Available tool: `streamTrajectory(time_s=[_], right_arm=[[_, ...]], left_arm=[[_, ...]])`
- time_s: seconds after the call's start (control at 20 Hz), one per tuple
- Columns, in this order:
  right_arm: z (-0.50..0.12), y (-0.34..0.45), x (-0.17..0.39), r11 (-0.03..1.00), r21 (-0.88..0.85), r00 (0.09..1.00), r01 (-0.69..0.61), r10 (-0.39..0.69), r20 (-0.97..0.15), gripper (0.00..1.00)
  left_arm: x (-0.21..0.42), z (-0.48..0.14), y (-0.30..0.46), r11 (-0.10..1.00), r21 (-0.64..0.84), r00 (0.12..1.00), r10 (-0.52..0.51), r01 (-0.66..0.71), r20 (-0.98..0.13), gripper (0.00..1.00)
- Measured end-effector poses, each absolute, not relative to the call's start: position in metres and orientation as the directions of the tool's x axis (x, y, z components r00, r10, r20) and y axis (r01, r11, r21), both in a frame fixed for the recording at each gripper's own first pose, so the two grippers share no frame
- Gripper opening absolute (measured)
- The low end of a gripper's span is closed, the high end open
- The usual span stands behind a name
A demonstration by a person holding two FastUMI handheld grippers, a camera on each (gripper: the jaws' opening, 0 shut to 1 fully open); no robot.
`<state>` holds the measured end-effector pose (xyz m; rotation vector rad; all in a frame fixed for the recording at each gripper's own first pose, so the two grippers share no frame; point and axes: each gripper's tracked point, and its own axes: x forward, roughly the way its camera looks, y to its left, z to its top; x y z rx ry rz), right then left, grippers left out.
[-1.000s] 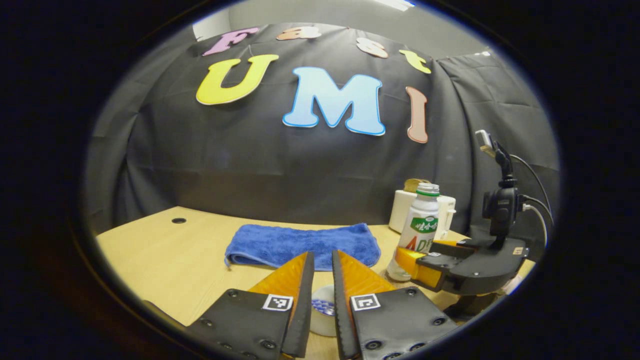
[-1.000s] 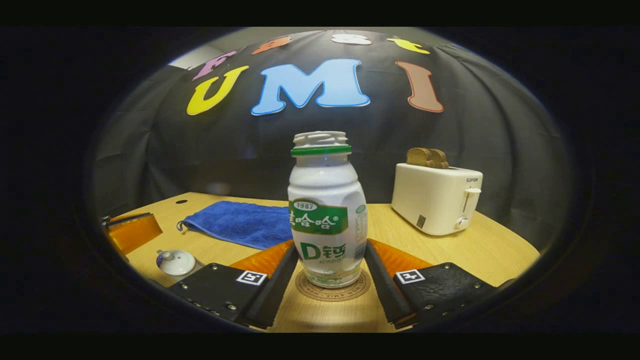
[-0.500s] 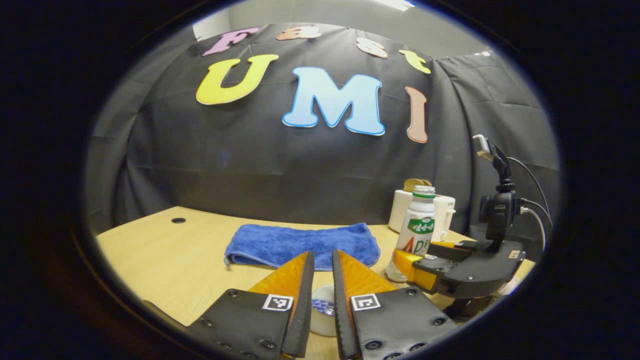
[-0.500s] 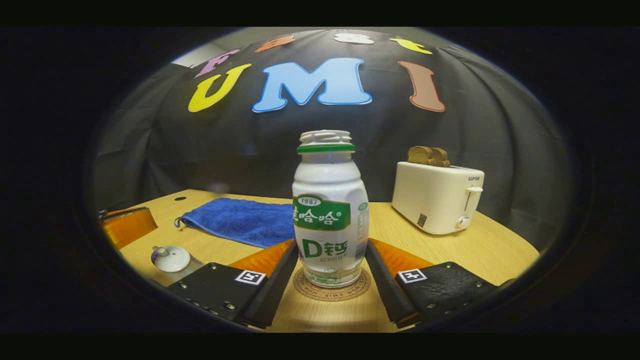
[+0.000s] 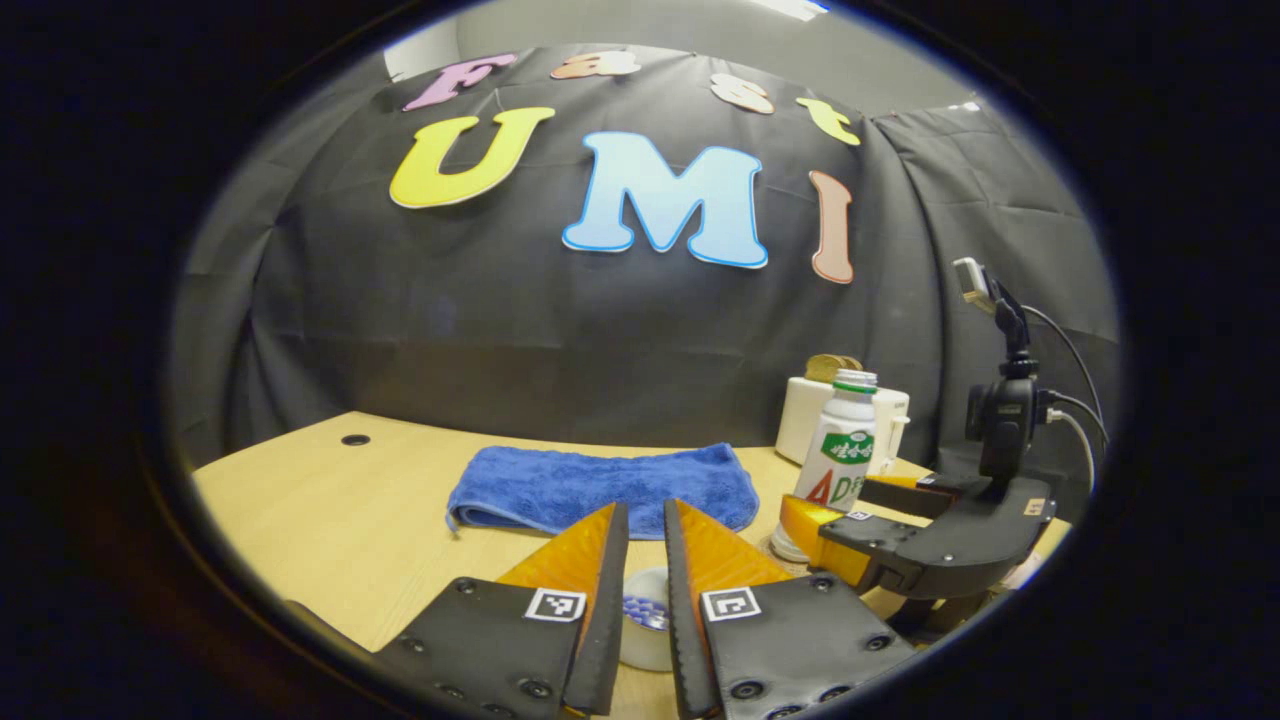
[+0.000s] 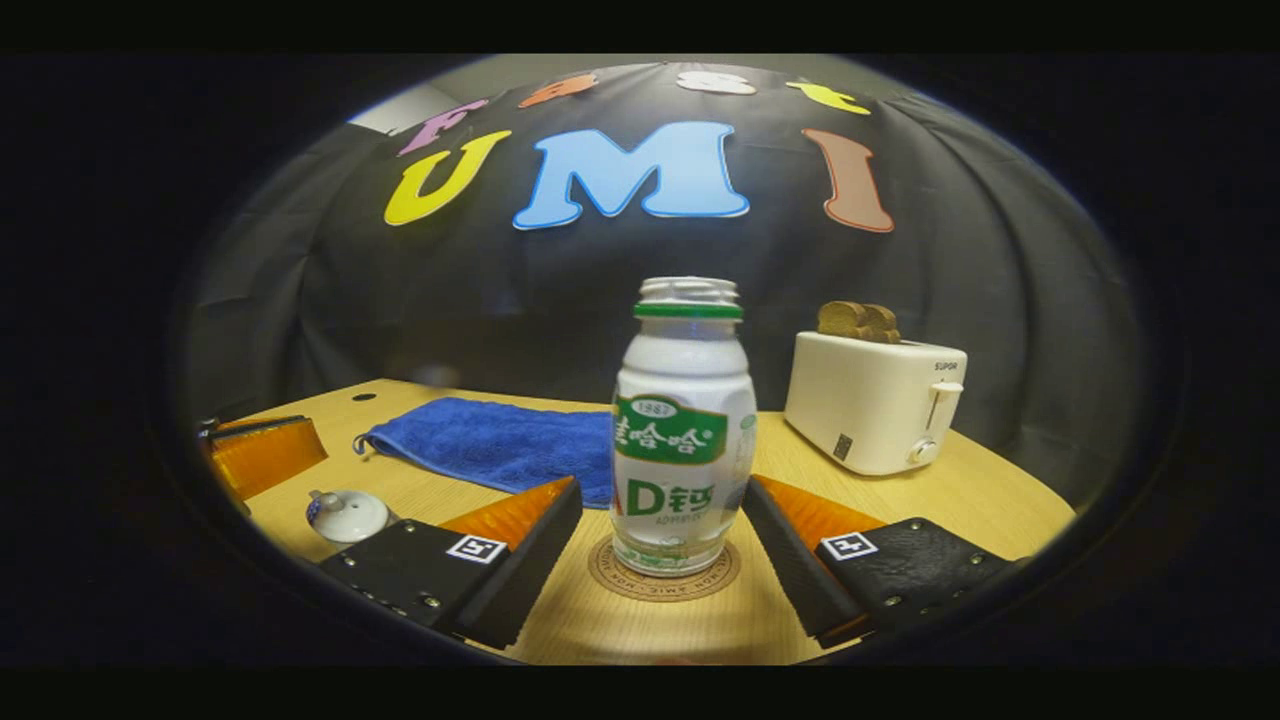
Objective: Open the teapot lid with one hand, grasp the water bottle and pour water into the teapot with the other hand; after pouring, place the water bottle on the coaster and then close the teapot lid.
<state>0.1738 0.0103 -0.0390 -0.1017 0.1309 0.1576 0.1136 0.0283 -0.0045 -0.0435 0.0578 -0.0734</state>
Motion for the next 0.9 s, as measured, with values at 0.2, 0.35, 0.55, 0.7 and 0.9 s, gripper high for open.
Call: streamTrajectory(time_s=[0.2,0.35,0.55,0.7,0.9], right_arm=[[-0.033,0.003,0.164,0.984,-0.113,0.986,-0.139,0.126,-0.112,0.98],[-0.028,0.000,0.156,0.987,-0.098,0.988,-0.128,0.118,-0.102,0.98],[-0.019,-0.006,0.136,0.991,-0.071,0.992,-0.110,0.105,-0.072,0.98],[-0.013,-0.007,0.112,0.992,-0.050,0.993,-0.112,0.110,-0.052,0.98],[-0.014,-0.012,0.071,0.993,-0.040,0.994,-0.109,0.108,-0.032,0.98]], left_arm=[[0.114,-0.005,0.027,0.996,-0.042,0.996,-0.075,0.072,-0.057,0.31],[0.113,-0.004,0.027,0.997,-0.034,0.996,-0.074,0.072,-0.057,0.31],[0.108,0.000,0.029,0.997,-0.026,0.997,-0.067,0.066,-0.047,0.31],[0.097,0.004,0.025,0.997,-0.015,0.997,-0.073,0.073,-0.022,0.31],[0.070,-0.005,0.011,0.994,-0.033,0.994,-0.105,0.104,-0.037,0.31]])
